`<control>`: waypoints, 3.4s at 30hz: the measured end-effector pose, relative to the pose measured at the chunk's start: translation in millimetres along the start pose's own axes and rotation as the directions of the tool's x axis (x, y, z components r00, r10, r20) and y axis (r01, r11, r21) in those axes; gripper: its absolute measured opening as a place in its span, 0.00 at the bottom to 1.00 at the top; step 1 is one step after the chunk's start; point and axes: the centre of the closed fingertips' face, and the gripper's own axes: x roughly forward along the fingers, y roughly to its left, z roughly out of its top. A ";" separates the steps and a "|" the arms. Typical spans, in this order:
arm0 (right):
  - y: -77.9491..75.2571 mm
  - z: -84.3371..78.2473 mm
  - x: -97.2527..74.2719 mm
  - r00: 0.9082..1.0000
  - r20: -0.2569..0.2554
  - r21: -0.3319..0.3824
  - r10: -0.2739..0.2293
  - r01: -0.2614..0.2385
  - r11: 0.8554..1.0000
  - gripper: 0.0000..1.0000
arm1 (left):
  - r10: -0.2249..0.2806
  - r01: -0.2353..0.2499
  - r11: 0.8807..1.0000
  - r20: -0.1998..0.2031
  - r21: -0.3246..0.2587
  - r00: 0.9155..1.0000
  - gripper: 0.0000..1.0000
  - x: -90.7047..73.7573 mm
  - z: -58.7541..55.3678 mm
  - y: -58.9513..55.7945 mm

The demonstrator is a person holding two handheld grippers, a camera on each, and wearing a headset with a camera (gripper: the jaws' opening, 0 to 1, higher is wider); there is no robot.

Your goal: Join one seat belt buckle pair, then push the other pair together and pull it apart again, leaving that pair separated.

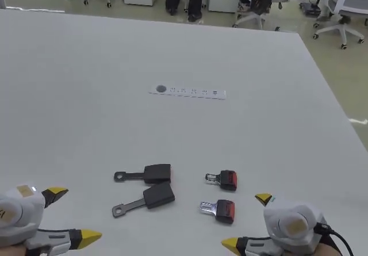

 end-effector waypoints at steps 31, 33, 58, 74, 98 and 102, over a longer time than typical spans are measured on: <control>0.0 -1.9 21.3 0.993 -0.090 -0.105 0.077 -0.087 0.991 0.55 | -0.113 0.121 0.988 -0.090 0.094 0.990 0.62 42.1 2.2 -19.3; 0.9 -2.0 22.6 0.990 -0.104 -0.107 0.090 -0.101 0.989 0.51 | -0.125 0.134 0.986 -0.093 0.100 0.988 0.61 49.2 4.9 -23.2; -5.7 -2.0 45.3 0.971 -0.206 -0.195 0.121 -0.162 0.967 0.38 | -0.260 0.323 0.906 -0.242 0.273 0.935 0.43 126.6 29.1 -45.6; -9.5 -13.9 60.8 0.954 -0.269 -0.246 0.131 -0.200 0.948 0.38 | -0.268 0.378 0.847 -0.315 0.373 0.910 0.35 156.2 38.3 -54.1; -10.8 -30.6 80.2 0.913 -0.366 -0.354 0.182 -0.317 0.880 0.31 | -0.239 0.501 0.619 -0.462 0.605 0.854 0.33 165.5 20.1 -63.5; -11.7 -31.9 82.9 0.901 -0.376 -0.364 0.214 -0.357 0.860 0.31 | -0.243 0.509 0.615 -0.470 0.603 0.849 0.33 162.9 19.3 -69.7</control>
